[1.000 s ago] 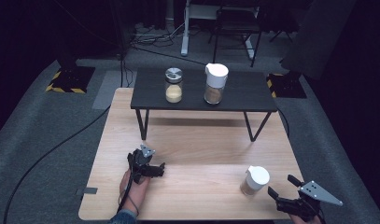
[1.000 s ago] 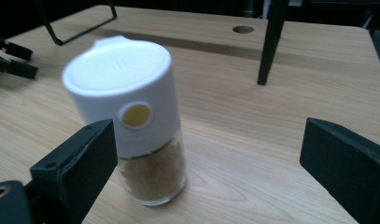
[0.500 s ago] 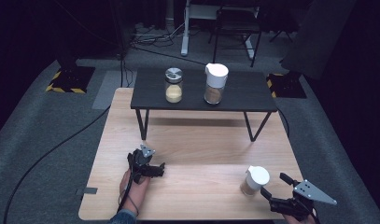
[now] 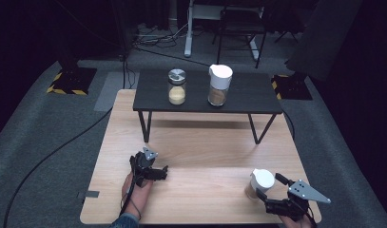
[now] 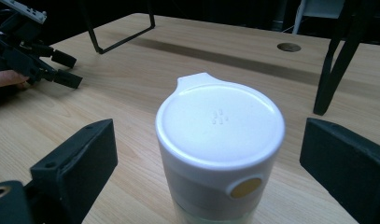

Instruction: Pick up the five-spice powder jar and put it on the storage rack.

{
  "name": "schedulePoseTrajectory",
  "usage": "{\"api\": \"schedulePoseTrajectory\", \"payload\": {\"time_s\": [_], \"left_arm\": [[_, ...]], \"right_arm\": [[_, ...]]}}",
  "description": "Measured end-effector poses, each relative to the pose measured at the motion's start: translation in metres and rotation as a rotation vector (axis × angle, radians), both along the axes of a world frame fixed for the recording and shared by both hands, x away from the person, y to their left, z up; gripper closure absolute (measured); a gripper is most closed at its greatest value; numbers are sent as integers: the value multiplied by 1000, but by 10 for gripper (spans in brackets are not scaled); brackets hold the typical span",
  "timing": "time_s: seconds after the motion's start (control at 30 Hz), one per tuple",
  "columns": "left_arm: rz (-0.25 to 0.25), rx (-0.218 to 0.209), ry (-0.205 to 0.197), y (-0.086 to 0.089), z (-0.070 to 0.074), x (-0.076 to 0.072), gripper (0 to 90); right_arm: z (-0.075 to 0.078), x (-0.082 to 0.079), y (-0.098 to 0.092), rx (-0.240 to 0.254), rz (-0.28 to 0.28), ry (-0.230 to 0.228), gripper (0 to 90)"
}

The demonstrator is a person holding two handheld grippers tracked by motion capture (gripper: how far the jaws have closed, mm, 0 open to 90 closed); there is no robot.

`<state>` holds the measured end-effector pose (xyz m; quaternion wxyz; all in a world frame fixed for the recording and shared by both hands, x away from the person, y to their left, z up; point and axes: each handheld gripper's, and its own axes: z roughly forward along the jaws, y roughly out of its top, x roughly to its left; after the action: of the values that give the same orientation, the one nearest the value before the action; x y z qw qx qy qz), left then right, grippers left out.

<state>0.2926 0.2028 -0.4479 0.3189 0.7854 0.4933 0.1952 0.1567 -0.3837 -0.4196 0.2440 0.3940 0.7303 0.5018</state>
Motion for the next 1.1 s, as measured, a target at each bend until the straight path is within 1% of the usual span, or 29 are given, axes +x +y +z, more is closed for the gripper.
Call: {"api": "schedulePoseTrajectory", "payload": {"time_s": [0.2,0.43,0.57,0.67,0.77,0.87,0.93,1.0,1.1], "left_arm": [[0,0,0,0,0,0,16],[0,0,0,0,0,0,16],[0,0,0,0,0,0,16],[0,0,0,0,0,0,16],[0,0,0,0,0,0,16],[0,0,0,0,0,0,16],[0,0,0,0,0,0,16],[0,0,0,0,0,0,16],[0,0,0,0,0,0,15]], "right_arm": [[-5,7,6,-18,-2,15,42],[-14,16,13,-53,-12,31,74],[-20,20,15,-59,-21,39,120],[-23,22,15,-62,-15,46,164],[-25,23,16,-77,-15,48,204],[-27,24,16,-77,-13,49,243],[-28,25,15,-73,-3,46,287],[-28,24,16,-86,0,36,293],[-29,23,15,-79,2,32,294]]}}
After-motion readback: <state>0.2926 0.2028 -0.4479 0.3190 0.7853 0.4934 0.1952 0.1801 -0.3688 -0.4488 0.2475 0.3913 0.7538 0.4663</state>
